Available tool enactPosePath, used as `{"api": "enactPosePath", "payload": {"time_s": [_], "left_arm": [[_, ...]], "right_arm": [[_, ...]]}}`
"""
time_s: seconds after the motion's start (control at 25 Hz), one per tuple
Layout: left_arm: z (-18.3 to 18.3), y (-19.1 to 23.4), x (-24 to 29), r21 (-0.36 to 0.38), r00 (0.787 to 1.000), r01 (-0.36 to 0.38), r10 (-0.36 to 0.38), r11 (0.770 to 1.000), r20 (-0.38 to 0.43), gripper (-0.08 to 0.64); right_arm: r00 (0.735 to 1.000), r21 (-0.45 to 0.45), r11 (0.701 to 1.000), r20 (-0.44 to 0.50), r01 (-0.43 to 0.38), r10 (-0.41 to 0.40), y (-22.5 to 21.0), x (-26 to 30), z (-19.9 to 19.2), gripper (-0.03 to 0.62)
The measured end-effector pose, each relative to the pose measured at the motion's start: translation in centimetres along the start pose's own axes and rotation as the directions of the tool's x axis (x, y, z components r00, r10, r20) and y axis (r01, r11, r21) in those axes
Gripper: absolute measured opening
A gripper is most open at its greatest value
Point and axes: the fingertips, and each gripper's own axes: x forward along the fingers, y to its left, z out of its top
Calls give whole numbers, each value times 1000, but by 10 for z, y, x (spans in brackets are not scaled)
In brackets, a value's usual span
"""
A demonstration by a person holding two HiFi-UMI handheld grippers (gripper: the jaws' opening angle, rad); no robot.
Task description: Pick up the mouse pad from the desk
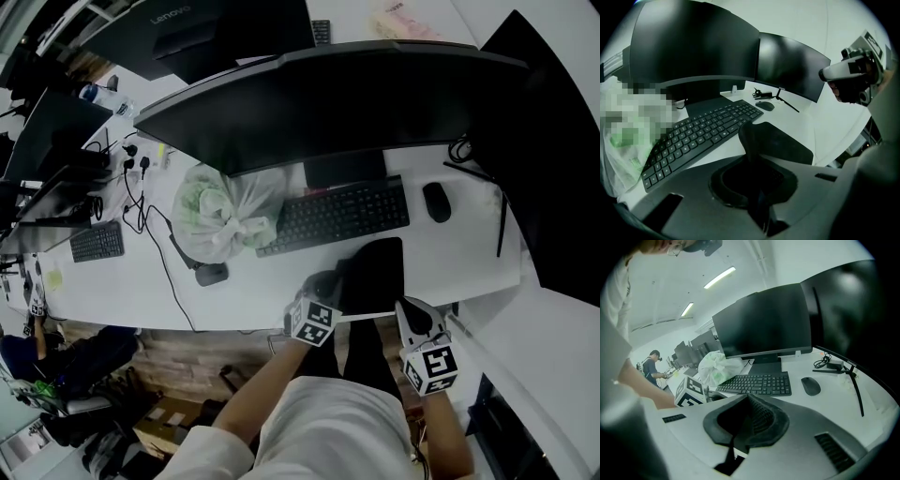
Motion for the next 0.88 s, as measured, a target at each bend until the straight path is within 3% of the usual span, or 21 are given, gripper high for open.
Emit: {"api": "enactPosePath", "payload": {"time_s": [0.28,0.52,0.88], "left_arm": [[16,-1,-27,9,999,29,-29,1000,45,44],[28,-4,-54,59,995,63,-67,996,72,44],[44,1,-110,106,988,69,-83,992,133,44]], "right_arm": [[999,-16,1000,45,23,-22,15,-17,12,12],[994,-35,998,90,58,-55,28,-34,27,12],[985,-80,993,155,89,-76,72,-55,50,12]]}}
